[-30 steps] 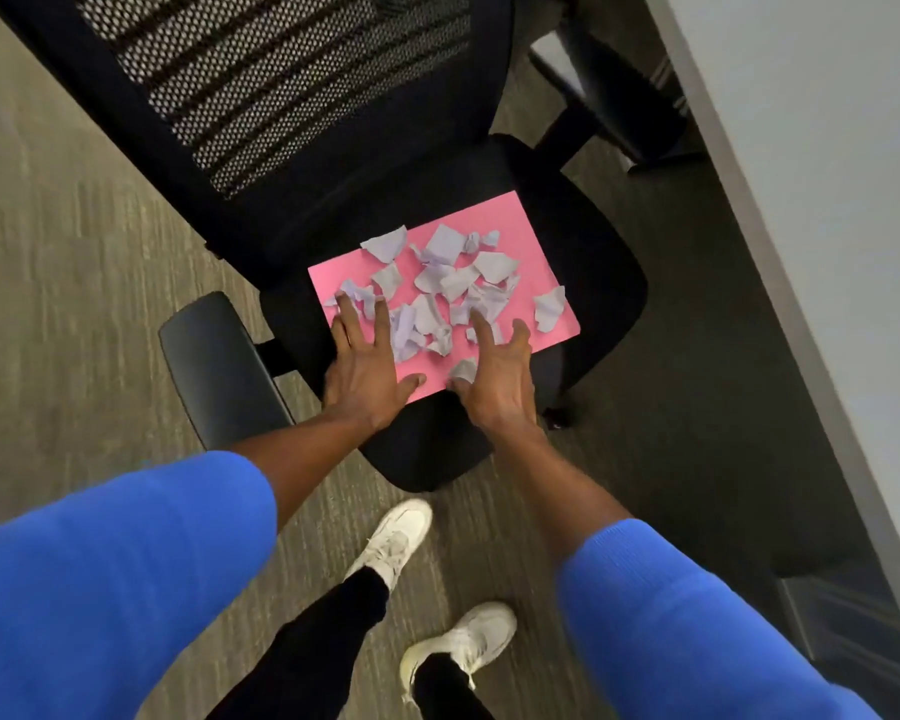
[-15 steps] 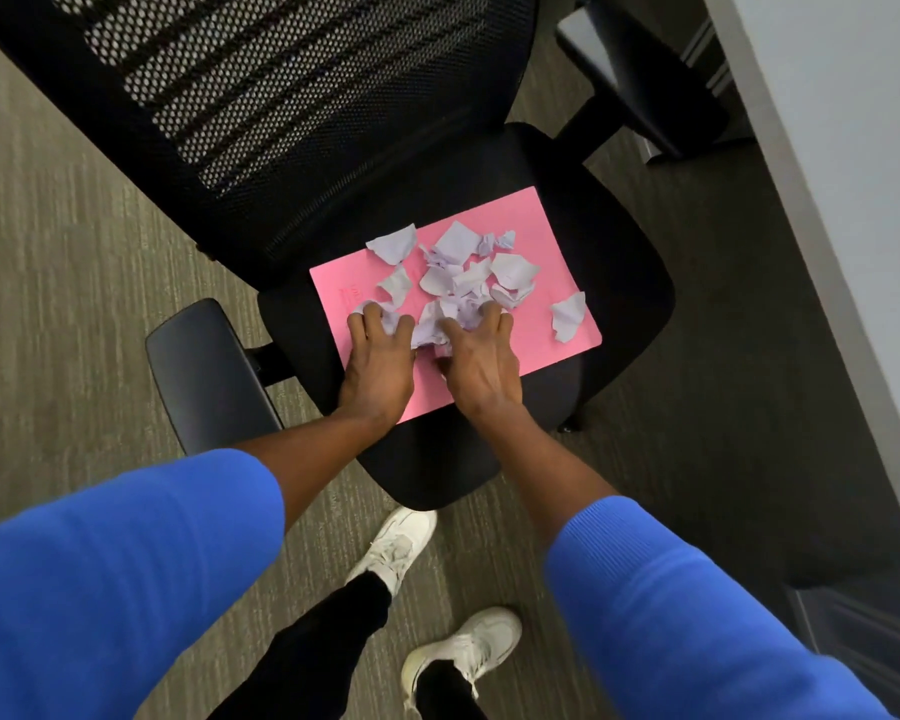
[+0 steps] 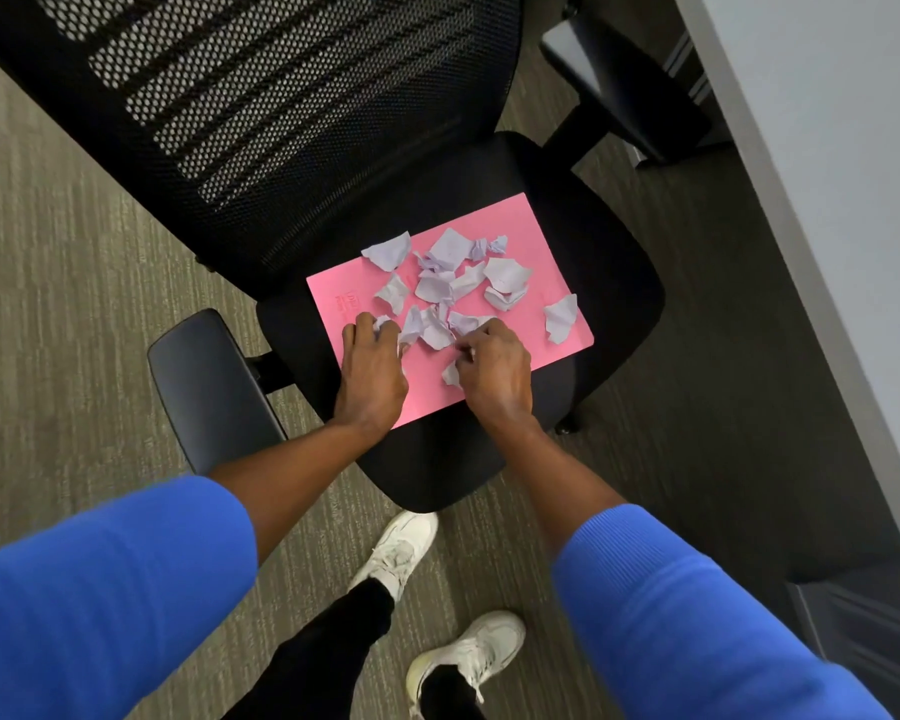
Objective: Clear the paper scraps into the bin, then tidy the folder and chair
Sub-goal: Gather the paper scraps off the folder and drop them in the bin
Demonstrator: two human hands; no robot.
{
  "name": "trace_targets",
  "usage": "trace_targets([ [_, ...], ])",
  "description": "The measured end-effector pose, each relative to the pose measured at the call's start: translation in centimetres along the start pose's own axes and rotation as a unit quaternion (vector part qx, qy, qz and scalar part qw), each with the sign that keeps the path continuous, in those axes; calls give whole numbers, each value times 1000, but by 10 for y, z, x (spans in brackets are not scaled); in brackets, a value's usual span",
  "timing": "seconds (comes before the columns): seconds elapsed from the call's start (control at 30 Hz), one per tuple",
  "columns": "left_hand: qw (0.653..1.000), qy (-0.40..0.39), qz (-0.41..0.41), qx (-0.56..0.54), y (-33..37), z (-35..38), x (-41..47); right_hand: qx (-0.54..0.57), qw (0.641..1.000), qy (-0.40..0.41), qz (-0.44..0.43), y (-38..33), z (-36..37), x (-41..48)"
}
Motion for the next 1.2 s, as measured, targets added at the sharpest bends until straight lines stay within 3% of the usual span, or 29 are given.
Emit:
trace_targets([
  [0.4, 997, 42, -12, -57, 26, -19, -33, 172, 972, 143, 67, 13, -65, -51],
  [0.67, 995, 41, 9, -88, 74, 6, -78, 216, 959, 176, 61, 46, -78, -121],
  [0.93, 995, -34, 75, -59, 123, 86, -139, 217, 942, 231, 106, 125, -64, -230],
  [1.2, 975, -148, 157, -43, 198, 200, -213, 196, 920, 248, 232, 233, -28, -354],
])
Point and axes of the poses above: each hand's wrist, its own x-axis towards the middle knuckle, its own z-axis out of the palm, y = z × x, the point moved 7 cm from there along x, towards the middle knuckle, and after that the axes turned 12 degrees about -y, right-handed, at the moved point
